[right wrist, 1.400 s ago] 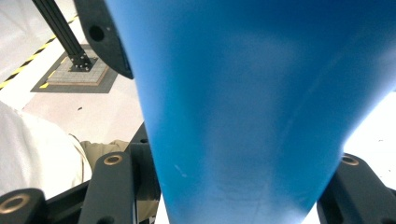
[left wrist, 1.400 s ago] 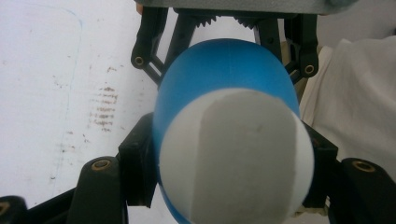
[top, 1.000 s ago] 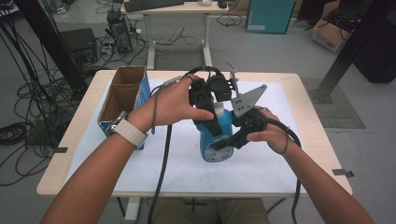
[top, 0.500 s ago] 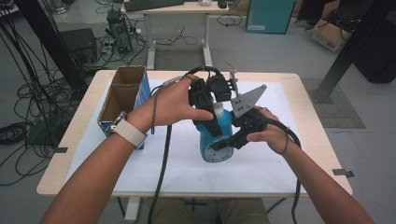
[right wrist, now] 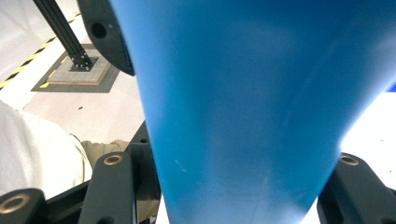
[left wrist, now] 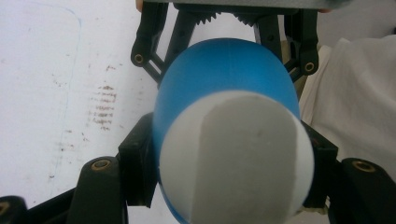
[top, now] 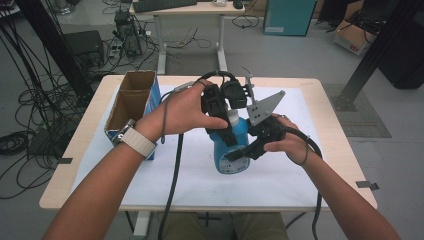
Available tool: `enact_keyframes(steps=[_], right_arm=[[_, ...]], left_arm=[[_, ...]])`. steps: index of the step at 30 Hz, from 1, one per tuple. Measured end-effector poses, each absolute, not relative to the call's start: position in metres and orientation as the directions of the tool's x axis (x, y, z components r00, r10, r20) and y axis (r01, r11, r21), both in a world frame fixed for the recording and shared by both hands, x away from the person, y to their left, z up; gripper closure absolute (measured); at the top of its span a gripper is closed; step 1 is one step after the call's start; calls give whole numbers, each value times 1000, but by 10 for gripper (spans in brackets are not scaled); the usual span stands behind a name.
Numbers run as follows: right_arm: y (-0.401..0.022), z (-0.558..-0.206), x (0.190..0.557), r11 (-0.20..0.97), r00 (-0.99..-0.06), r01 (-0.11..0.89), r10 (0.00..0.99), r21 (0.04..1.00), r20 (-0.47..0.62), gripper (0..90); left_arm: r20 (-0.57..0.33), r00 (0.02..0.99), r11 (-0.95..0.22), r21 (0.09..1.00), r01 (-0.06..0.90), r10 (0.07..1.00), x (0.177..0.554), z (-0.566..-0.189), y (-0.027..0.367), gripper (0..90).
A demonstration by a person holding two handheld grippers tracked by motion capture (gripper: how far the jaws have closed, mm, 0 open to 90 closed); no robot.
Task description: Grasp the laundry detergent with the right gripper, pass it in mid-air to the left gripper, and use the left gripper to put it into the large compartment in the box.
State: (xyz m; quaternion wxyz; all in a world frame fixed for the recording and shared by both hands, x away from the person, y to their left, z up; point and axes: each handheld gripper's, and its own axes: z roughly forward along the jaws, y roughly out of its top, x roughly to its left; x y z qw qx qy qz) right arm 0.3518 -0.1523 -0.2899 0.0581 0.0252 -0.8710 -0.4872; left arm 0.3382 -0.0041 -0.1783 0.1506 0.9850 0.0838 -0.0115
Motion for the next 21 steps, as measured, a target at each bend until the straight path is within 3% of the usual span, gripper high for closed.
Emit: enact_keyframes(steps=[21], right_arm=[[-152, -289, 352, 525, -992, 10, -103, 851, 75, 433]], left_arm=[[-45, 987, -943, 290, 161, 155, 339, -178, -3, 376]])
